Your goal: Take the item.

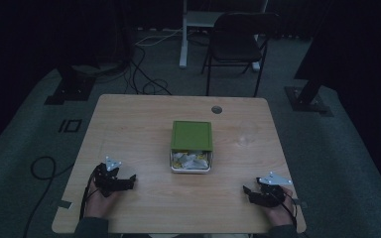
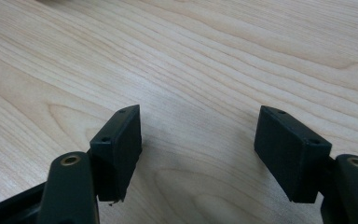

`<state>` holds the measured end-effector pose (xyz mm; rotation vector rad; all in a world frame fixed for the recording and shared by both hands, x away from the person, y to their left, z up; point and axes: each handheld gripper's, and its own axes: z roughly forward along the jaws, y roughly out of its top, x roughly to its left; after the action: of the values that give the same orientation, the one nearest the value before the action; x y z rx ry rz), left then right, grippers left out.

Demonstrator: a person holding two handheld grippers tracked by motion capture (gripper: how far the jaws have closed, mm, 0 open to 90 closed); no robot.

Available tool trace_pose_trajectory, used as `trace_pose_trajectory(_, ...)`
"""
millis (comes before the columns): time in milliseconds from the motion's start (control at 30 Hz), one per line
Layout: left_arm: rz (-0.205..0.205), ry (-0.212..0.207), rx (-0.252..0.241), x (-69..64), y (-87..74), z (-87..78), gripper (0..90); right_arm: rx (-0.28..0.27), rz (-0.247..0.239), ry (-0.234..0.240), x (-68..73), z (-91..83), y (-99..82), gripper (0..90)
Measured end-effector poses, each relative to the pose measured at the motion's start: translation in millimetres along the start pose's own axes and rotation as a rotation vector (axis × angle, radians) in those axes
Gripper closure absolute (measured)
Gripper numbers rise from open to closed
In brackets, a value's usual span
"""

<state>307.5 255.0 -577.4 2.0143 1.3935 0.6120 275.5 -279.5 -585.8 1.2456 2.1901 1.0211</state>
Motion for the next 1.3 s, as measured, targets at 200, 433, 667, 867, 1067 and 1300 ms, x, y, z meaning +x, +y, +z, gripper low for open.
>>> trace_pose_trajectory(200,0.0,0.0,0.0,0.0,0.0,0.0,2.7,-0.001,0.003,-0.003,-0.1,-0.4,-0.3,32.6)
trace_pose_trajectory(433,0.001,0.0,0.0,0.0,0.0,0.0,2.7,-0.003,0.007,-0.008,0.7,-0.9,-0.6,35.5)
trace_pose_trajectory(667,0.001,0.0,0.0,0.0,0.0,0.0,2.8,0.011,0.047,-0.034,-1.3,-4.1,-0.1,39.0)
trace_pose_trajectory(867,0.001,0.0,0.0,0.0,0.0,0.0,2.7,0.009,0.038,-0.024,4.4,-6.6,3.5,42.5)
trace_pose_trajectory(1067,0.001,0.0,0.0,0.0,0.0,0.0,2.7,-0.018,0.011,0.009,20.3,-9.2,11.9,46.2)
trace_pose_trajectory(1300,0.001,0.0,0.0,0.0,0.0,0.0,2.7,-0.017,-0.015,0.01,29.7,-9.1,16.2,48.9)
